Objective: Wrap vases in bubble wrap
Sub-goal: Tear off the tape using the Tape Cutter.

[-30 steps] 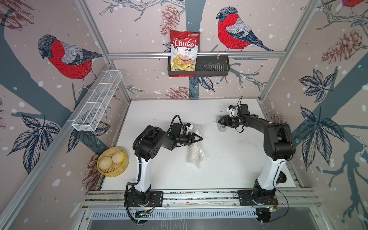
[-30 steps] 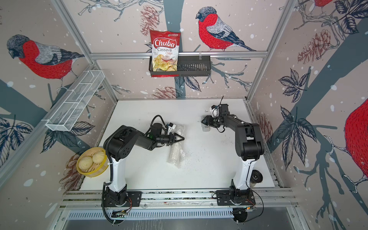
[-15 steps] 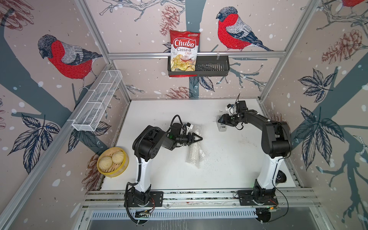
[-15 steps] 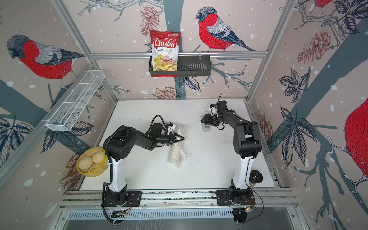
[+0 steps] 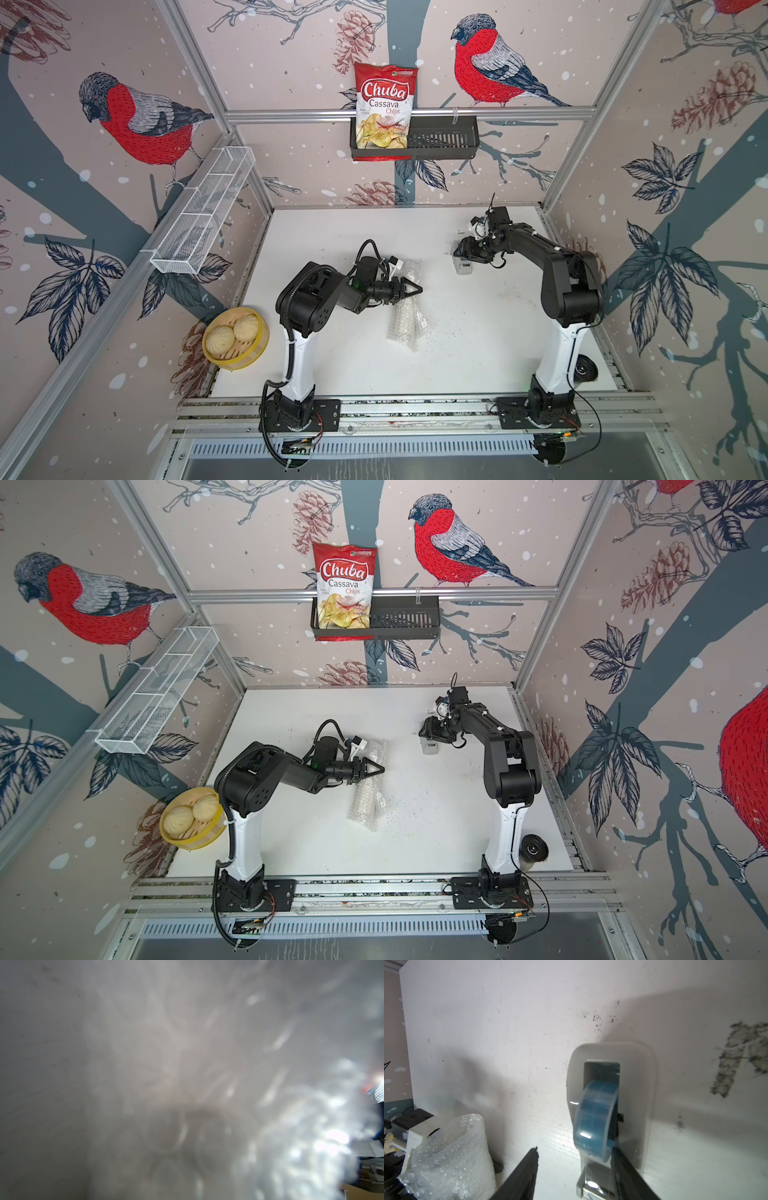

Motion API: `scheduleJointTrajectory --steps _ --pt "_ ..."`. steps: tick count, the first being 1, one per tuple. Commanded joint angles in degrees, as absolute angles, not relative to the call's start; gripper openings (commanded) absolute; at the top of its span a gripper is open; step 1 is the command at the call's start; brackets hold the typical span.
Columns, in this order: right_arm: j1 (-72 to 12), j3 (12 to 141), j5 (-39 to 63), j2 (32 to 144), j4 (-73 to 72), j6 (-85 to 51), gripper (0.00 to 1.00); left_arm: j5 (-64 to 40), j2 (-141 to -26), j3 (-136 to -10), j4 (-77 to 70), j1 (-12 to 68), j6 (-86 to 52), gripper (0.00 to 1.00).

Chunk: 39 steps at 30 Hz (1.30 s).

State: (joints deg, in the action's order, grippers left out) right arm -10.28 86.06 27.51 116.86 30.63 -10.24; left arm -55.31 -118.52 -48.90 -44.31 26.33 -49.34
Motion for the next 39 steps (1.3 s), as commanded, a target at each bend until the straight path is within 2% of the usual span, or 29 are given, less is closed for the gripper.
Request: scheduleJointTrajectory --steps 1,11,17,31,36,39 --pt "-10.2 86.1 21.7 116.8 33.8 -9.7 0.61 -55.4 -118.1 -49.0 -45.4 26.2 -46.8 0.32" --pt "-10.6 86.7 25.7 117.2 34.6 -9.1 0.62 -55.4 -117.8 -49.0 -45.3 26.2 -46.7 0.32" --pt "-10.5 87.3 27.8 117.8 34.7 -9.0 0.56 -55.3 -117.6 -49.0 -45.2 26.1 -46.5 0.32" --pt "-9.2 86.2 31.0 118.2 33.4 -9.3 0.52 -55.3 -117.5 -49.0 -44.6 26.2 -46.1 0.32" --pt "-8.5 85.5 32.3 117.9 32.7 -9.5 0.48 -55.3 -117.4 -49.0 -44.6 26.2 -46.2 0.32" --pt "-8.0 84.9 33.5 117.5 32.0 -9.8 0.41 -55.3 -117.4 -49.1 -44.6 26.2 -46.1 0.32"
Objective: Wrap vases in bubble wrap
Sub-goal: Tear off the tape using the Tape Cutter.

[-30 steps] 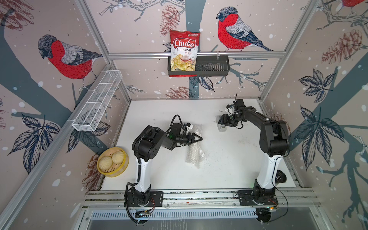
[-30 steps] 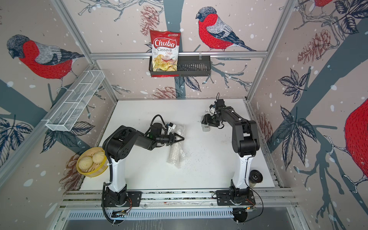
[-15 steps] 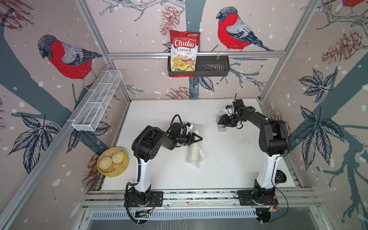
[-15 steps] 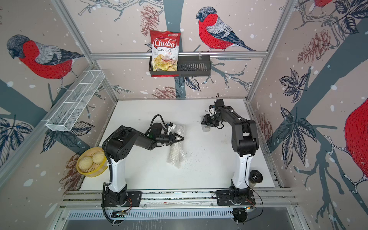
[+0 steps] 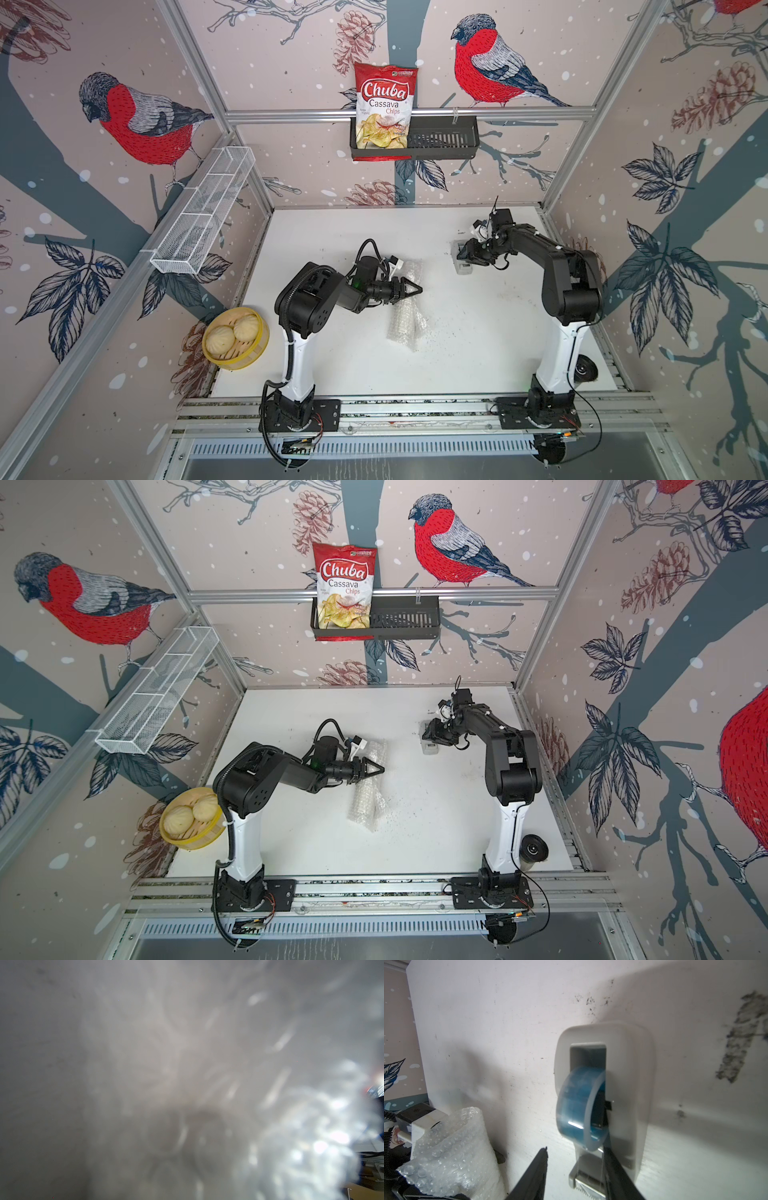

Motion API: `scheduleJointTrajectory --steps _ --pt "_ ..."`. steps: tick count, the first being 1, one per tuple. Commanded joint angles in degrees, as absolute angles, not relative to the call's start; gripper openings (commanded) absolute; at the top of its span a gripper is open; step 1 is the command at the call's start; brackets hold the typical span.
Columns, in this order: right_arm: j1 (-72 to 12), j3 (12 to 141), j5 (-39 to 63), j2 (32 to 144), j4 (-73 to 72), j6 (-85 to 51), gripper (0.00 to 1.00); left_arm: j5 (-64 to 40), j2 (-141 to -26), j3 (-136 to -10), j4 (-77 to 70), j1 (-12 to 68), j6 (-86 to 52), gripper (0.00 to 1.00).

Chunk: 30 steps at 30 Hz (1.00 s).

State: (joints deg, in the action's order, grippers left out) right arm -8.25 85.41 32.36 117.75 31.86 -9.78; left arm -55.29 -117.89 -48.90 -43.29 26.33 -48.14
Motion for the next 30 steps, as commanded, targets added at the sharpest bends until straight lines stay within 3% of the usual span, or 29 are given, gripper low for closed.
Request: scheduleJointTrajectory --steps 1,16,30 --pt "-7.8 84.6 34.0 117.4 31.6 -10.0 0.39 -55.3 -117.4 -49.0 -44.6 26.2 -46.2 0.32" --pt "-6.8 82.9 37.1 116.7 30.0 -10.5 0.25 -55.3 -117.2 -49.0 -44.5 26.2 -46.2 0.32" --pt "-6.7 82.3 36.0 117.1 30.1 -10.1 0.25 -55.3 -117.3 -49.0 -44.5 26.2 -46.1 0.32"
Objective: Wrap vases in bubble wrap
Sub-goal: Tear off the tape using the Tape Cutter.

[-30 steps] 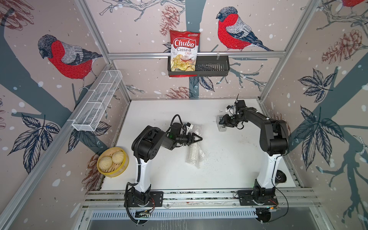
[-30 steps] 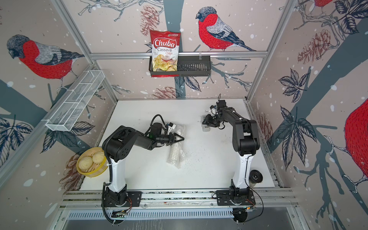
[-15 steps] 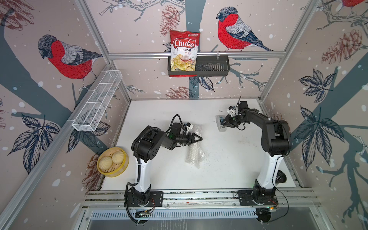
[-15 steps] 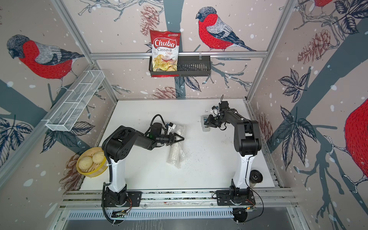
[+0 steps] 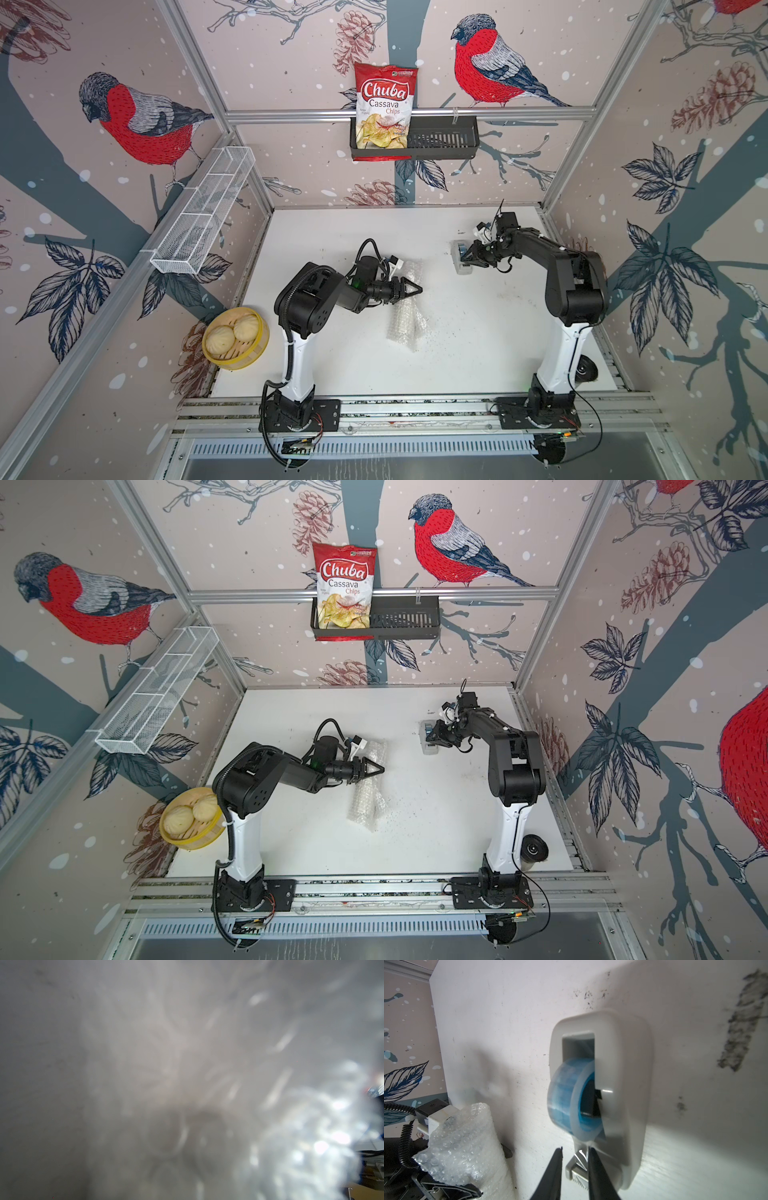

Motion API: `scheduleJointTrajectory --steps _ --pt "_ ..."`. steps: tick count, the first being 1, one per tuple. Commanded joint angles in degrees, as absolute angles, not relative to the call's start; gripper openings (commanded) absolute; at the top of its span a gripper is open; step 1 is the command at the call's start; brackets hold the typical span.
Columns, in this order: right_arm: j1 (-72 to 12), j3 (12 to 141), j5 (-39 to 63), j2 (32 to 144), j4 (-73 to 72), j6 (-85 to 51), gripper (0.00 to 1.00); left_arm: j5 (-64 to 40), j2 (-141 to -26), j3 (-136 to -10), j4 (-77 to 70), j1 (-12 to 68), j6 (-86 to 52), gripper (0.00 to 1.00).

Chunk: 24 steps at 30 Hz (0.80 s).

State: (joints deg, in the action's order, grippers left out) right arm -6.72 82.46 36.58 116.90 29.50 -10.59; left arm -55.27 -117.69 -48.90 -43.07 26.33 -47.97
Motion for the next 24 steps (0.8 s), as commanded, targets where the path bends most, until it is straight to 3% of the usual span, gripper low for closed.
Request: scheduleJointTrajectory --steps 1,9,24 --pt "-6.8 82.3 36.1 117.0 30.0 -10.1 0.23 -55.3 -117.3 -49.0 -44.5 26.2 -46.2 0.32" --pt "-6.9 81.1 36.6 116.1 27.8 -11.5 0.01 -55.3 -117.3 -49.0 -44.6 26.2 -46.2 0.32" --pt "-5.9 77.5 40.3 112.6 22.6 -15.1 0.01 -55.5 -117.2 -49.0 -44.6 26.2 -46.4 0.32"
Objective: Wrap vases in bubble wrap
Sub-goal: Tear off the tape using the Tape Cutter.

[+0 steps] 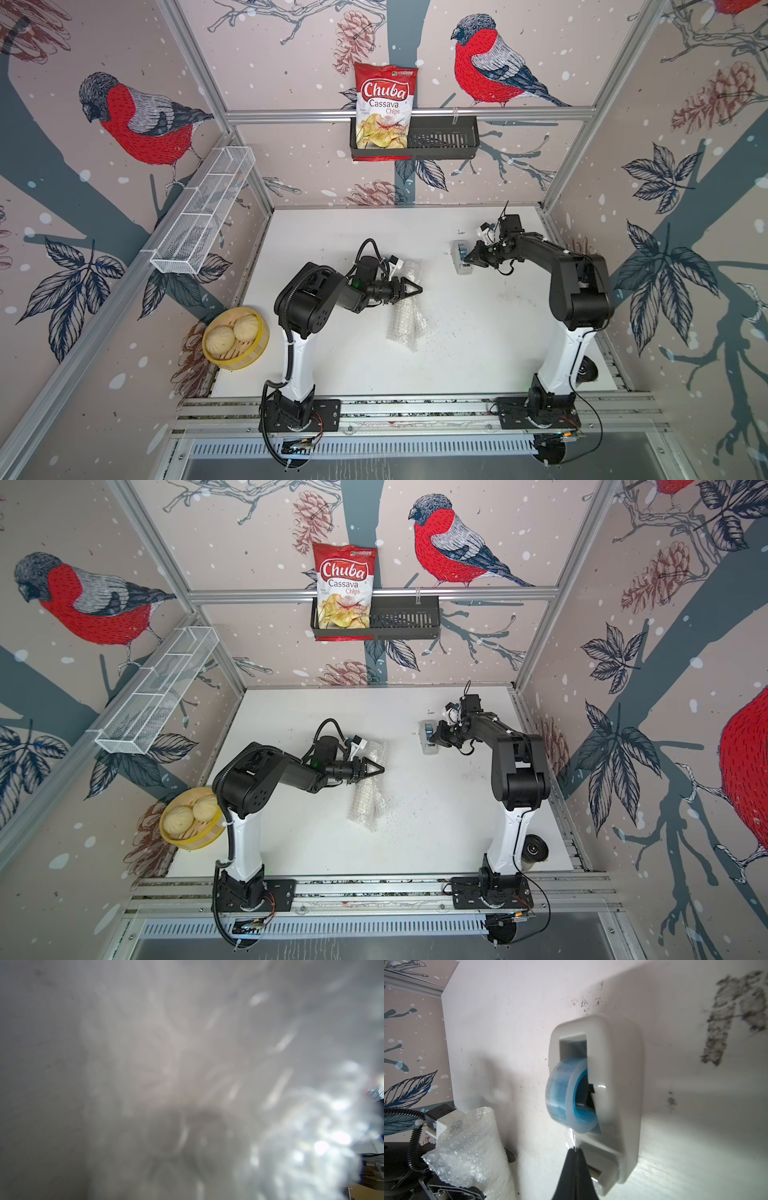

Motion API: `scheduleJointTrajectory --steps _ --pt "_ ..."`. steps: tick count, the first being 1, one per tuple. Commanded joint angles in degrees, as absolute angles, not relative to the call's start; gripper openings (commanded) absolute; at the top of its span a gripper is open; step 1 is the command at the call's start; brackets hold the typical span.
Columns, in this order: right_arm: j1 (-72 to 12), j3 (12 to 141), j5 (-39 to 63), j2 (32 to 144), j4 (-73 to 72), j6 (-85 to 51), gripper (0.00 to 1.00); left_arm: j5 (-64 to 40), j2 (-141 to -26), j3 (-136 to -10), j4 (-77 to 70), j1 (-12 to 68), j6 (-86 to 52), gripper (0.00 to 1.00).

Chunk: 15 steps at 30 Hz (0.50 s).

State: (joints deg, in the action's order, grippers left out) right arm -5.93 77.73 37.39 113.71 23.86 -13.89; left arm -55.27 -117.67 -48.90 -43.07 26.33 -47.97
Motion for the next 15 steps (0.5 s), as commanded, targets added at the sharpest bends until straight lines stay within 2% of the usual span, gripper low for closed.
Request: scheduleJointTrajectory --steps 1,8,12,13,14,15 --pt "-5.8 77.3 40.3 112.3 22.3 -15.3 0.01 -55.5 -117.2 -49.0 -44.6 26.2 -46.3 0.32" --pt "-5.8 76.3 41.0 111.5 21.4 -16.0 0.00 -55.5 -117.2 -49.0 -44.6 26.2 -46.3 0.32" --pt "-5.8 76.5 37.8 111.4 22.5 -15.3 0.00 -55.5 -117.2 -49.0 -44.6 26.2 -46.3 0.32" --pt "-5.8 76.5 36.9 111.1 22.8 -15.2 0.06 -55.5 -117.2 -49.0 -44.6 26.2 -46.4 0.32" --pt "-5.8 76.4 36.1 110.7 23.0 -14.9 0.18 -55.5 -117.2 -49.0 -44.6 26.2 -46.3 0.32" --pt "-5.8 75.9 35.1 109.9 22.8 -14.6 0.25 -55.5 -117.3 -49.0 -44.6 26.2 -46.3 0.32"
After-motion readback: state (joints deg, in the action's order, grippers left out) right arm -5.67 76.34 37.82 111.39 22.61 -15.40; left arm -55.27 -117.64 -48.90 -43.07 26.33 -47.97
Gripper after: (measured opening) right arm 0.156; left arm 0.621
